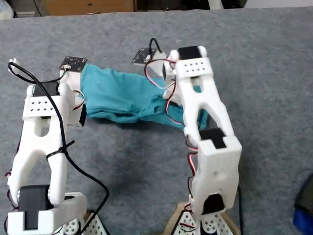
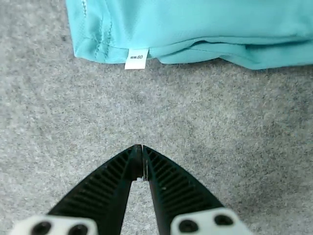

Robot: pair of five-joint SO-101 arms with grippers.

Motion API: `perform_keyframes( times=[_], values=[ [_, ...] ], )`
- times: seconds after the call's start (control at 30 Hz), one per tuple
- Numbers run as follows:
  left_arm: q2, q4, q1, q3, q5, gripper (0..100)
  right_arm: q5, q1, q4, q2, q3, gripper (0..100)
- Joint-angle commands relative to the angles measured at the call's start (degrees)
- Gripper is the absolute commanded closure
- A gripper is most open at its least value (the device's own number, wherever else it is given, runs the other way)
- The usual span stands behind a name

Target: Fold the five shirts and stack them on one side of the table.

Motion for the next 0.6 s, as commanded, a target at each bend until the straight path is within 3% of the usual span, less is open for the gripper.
perform_keyframes(
  times=[0.0,0.2,0.27,0.4,0.57],
  values=[
    [-2.33,-0.09,-0.35,-0.18,0.18,98,0.79,1.19,2.73,2.59,-8.4,96.8],
    [-2.24,-0.18,0.0,-0.18,0.09,98,0.44,0.66,8.18,4.26,-16.84,69.1],
    [-2.24,-0.35,0.0,-0.18,0.09,98,0.44,0.48,10.37,4.09,-18.86,64.5],
    [-2.15,-0.26,-0.09,-0.18,0.09,98,-3.34,0.4,13.19,3.91,-21.93,69.0],
    [-2.07,-0.18,-0.35,-0.09,0.09,98,-5.63,0.04,13.19,-1.27,-13.32,88.5]
  ],
)
